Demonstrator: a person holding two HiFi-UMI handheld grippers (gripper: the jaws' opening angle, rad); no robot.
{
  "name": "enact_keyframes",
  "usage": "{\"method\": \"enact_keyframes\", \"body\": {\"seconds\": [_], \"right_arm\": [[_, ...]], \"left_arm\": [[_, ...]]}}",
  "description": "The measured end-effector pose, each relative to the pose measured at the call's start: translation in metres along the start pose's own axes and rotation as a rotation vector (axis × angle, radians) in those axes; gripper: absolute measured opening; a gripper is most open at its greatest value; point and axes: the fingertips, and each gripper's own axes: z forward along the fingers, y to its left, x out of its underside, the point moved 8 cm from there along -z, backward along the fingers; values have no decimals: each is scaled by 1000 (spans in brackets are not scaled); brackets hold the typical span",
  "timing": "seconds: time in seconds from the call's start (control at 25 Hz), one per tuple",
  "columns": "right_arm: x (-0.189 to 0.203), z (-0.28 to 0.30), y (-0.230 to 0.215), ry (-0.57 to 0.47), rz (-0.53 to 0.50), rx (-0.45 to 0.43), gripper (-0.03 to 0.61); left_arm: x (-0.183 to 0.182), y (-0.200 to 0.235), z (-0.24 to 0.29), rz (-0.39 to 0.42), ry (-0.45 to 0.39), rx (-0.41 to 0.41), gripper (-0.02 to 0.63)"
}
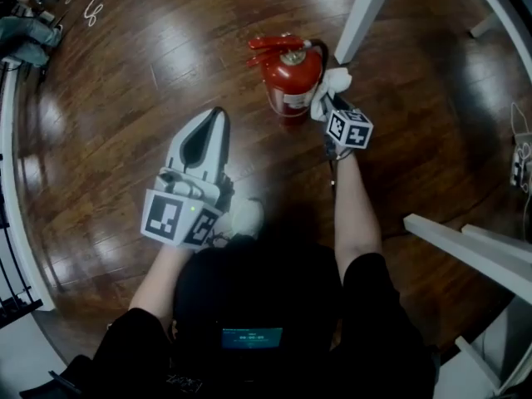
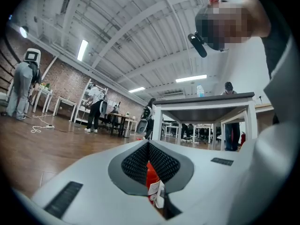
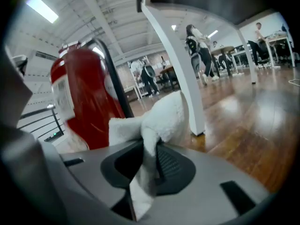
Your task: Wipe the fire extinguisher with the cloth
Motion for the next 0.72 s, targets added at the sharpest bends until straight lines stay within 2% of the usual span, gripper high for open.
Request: {"method": "enact_keyframes", "body": {"seconds": [0.08, 0.16, 0.24, 0.36, 0.48, 0.6, 0.72], "right_arm": [[15, 1, 0, 33, 1, 17, 80], [4, -15, 5, -60, 22, -13, 80], [-28, -45, 21, -206, 29, -89, 80], [-88, -99, 59, -400, -28, -229, 80], [-137, -138, 91, -523, -69, -337, 81], [-162, -150, 113, -548, -120, -392, 81], [-150, -135, 118, -485, -138, -399, 81]], "left_arm": [[-2, 3, -6, 3, -3, -15, 0], [-4, 3, -9, 17, -3, -14, 0], [-5, 1, -10, 26, -5, -10, 0], [-7, -2, -9, 36, -11, -4, 0], [-9, -7, -9, 43, -16, -6, 0], [-11, -11, -8, 55, -21, -7, 0], [-12, -11, -10, 58, -25, -18, 0]]}}
